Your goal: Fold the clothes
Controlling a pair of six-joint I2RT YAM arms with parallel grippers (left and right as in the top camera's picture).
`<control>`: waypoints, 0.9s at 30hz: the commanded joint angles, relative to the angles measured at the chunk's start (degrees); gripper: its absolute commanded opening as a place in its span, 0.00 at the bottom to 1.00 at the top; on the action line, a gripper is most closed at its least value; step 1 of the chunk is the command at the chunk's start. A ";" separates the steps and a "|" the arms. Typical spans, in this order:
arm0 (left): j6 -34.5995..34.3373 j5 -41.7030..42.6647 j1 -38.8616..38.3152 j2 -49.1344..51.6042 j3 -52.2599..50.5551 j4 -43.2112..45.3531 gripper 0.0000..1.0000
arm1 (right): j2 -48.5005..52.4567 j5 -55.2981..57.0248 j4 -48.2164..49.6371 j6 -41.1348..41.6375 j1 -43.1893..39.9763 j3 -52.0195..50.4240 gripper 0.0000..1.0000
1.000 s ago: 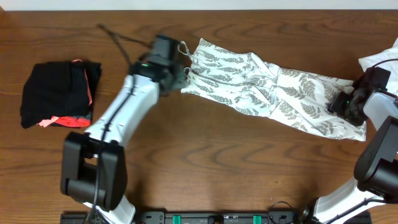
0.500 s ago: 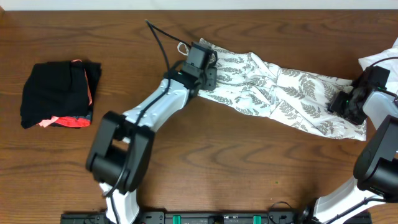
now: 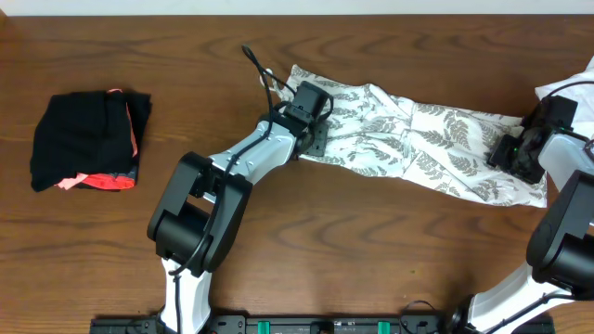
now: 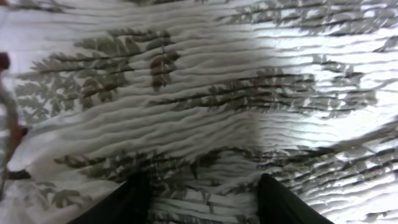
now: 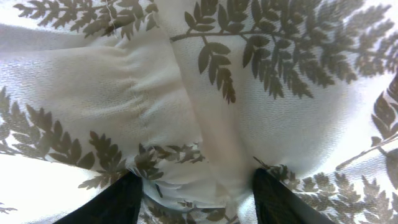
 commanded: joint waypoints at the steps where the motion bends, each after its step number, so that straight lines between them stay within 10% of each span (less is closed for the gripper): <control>1: -1.70 -0.09 0.13 2.86 -0.72 -5.42 0.56 | 4.48 0.37 -0.70 -1.79 1.36 -1.88 0.57; 15: -19.89 -0.04 0.13 2.89 -2.14 -23.50 0.50 | 4.48 3.45 0.28 -3.48 1.22 -1.88 0.58; 27: -8.41 -0.61 1.05 -0.35 -1.75 -14.71 0.71 | -5.09 -2.78 -3.50 -9.86 5.55 5.18 0.76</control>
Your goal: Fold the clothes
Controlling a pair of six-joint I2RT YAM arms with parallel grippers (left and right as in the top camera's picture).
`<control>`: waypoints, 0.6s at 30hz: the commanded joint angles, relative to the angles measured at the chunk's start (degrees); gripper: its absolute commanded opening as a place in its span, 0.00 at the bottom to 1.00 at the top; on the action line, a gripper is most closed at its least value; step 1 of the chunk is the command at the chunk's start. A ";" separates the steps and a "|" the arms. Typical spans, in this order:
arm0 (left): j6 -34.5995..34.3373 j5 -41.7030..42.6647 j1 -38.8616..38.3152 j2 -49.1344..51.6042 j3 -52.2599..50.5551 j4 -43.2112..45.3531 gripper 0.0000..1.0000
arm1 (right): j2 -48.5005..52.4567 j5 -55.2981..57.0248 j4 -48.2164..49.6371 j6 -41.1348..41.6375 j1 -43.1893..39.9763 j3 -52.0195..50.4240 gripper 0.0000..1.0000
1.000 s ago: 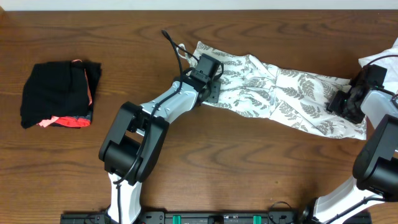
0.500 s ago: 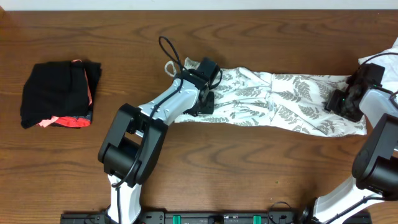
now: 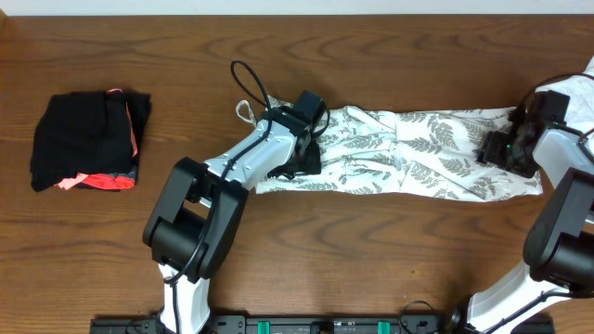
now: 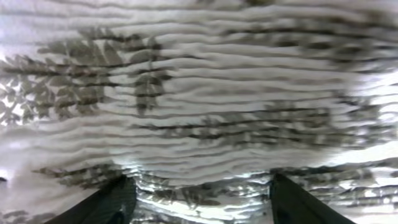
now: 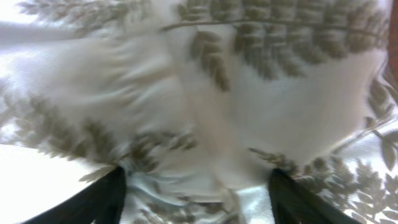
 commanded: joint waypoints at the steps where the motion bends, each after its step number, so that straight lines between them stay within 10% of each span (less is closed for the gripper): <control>1: 6.73 -2.01 1.75 0.46 -2.32 3.74 0.71 | -7.56 0.00 -1.62 -2.95 3.85 4.72 0.79; 6: 8.94 -2.08 3.72 -5.03 -2.32 7.04 0.71 | -16.94 -0.22 -2.75 -4.28 10.75 8.13 0.99; 18: 8.90 -1.42 8.48 -11.65 -2.34 4.90 0.71 | -18.86 -7.78 -7.30 -2.29 24.68 6.34 0.97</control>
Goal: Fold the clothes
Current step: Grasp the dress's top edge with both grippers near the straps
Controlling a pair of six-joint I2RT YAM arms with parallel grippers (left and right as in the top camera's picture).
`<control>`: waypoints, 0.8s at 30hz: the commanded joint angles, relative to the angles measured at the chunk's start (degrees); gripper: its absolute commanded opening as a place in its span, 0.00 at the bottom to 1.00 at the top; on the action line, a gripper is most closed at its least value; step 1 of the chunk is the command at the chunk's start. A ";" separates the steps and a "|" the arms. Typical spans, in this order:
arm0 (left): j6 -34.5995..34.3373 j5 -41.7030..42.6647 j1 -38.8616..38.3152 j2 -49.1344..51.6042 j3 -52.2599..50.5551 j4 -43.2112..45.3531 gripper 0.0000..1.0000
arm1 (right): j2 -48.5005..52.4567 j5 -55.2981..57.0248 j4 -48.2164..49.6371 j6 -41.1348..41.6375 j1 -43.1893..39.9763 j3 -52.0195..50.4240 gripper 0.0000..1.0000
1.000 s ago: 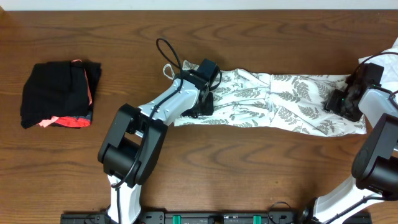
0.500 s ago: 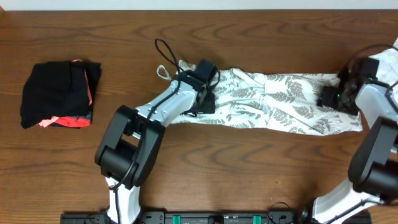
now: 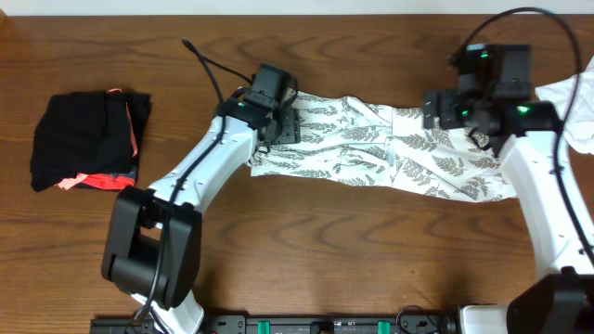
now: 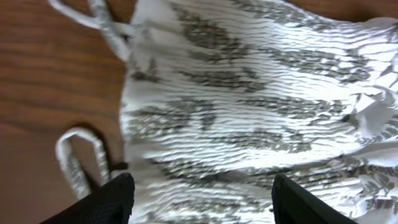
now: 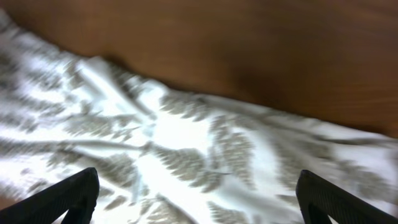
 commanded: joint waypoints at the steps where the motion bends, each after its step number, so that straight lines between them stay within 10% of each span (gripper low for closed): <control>1: 1.11 -0.39 0.70 -0.09 -0.24 -1.22 0.71 | 0.63 -3.41 0.39 2.60 2.45 -2.16 0.97; 24: 0.09 4.52 4.96 -0.20 -0.26 0.07 0.71 | 17.20 20.31 6.01 12.85 13.64 -10.10 0.99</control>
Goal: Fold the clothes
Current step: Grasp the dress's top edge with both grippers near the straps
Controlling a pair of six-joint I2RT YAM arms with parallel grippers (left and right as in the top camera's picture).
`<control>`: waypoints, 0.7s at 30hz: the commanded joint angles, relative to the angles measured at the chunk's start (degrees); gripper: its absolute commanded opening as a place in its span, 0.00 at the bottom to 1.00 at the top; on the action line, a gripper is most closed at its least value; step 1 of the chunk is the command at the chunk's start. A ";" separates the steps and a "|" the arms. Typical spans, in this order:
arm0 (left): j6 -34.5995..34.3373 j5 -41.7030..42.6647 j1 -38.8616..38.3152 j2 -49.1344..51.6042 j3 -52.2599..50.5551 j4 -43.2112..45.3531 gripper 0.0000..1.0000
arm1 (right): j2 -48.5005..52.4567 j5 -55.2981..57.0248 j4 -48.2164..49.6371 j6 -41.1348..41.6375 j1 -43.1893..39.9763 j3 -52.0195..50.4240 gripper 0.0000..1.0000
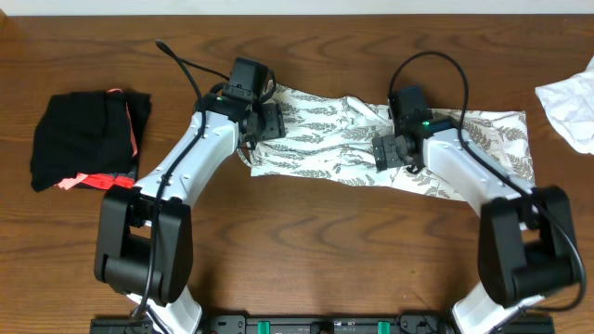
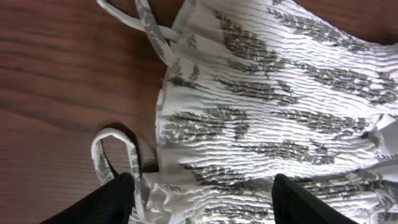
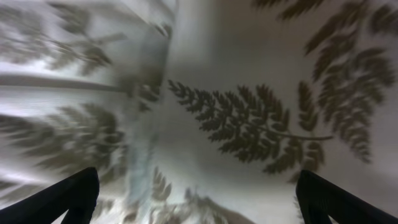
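Note:
A white fern-print garment lies stretched across the middle of the table. Its smocked top and thin straps form the left end. My left gripper hovers over that end. In the left wrist view it stands open, its fingers astride the smocked edge and gripping nothing. My right gripper is low over the garment's middle. It is open too, its fingers wide apart close above the fern cloth.
A folded black pile with coral trim lies at the far left. Another white cloth sits at the right edge. Bare brown table runs along the front.
My right gripper has moved from above the garment's upper right part down and left to its middle, close over the cloth. My left gripper has shifted slightly left. Both remain open.
The garment first lay slanted, with my grippers low on its two ends, cloth between narrowed fingers. Then it lay straighter and narrower, the fingers wider apart. Then both grippers were open and clear of the cloth; now the right one is over the middle.

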 commanded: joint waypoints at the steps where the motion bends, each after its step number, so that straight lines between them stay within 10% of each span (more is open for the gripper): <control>1: 0.17 1.01 0.13 -0.22 -0.15 0.07 0.71 | 2.56 2.27 0.33 2.84 0.33 -0.07 0.99; 21: 0.17 1.01 0.13 -0.22 -0.15 0.00 0.71 | 3.02 5.53 1.64 9.22 0.35 -0.31 0.70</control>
